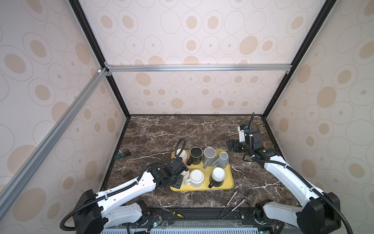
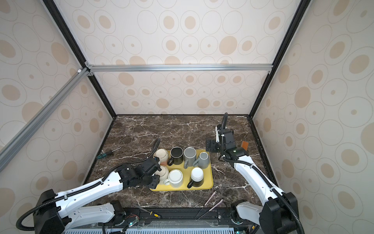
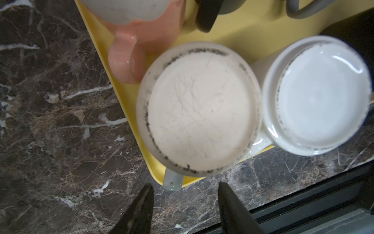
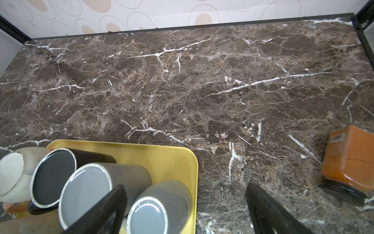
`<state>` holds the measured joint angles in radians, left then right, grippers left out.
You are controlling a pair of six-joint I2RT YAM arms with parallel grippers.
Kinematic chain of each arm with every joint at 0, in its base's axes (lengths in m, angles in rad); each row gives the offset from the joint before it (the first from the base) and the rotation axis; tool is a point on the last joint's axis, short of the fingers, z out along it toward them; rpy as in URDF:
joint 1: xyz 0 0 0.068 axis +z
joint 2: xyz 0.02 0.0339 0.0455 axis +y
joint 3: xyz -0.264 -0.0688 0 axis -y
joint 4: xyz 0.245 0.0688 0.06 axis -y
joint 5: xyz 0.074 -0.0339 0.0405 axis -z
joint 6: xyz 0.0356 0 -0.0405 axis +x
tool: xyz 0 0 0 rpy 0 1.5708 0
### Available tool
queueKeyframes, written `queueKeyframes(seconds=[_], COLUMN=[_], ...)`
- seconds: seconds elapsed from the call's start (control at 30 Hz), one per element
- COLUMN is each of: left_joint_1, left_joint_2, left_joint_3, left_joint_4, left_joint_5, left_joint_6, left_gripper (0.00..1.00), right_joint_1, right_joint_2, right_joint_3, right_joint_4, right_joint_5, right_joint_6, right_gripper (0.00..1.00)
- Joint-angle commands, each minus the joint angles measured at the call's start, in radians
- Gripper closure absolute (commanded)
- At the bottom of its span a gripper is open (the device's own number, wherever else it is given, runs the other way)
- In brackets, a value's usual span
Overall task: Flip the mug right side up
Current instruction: 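Lower the left gripper and close it on the white speckled mug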
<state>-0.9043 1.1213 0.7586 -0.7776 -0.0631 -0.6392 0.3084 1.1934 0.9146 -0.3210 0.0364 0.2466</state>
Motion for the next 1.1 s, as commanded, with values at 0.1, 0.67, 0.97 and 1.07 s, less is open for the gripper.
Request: queueKeyframes(seconds=[0.1,0.67,0.97,1.07], left_joint_1=[-0.008,-0.010,-0.010,-0.010], left_joint_2=[0.011,0.051,0.072,0.083], left_joint_3=[-0.036,-0.060,-0.069,-0.071], left_joint_4=[0.004,0.100,0.112,0.107], left_joint_5=[-0.017,-0.007,0.022,0.013], left_joint_6=[-0.104,-0.134,-0.126,-0.133], left_gripper=[0.46,0.46,0.55,0.58], right_joint_1=[0.004,0.004,0.004,0.004], right_joint_2=[0.010,0.003,0.008,0.006], right_joint_3=[0.000,-0.005,-0.006,-0.007], right_joint_4=[0.008,0.005,0.005,0.003], right_joint_5=[-0.003,0.006,0.011,0.010], right_joint_6=[0.016,0.014,0.012,0.013], right_gripper=[0.05,0.06,0.06,0.06])
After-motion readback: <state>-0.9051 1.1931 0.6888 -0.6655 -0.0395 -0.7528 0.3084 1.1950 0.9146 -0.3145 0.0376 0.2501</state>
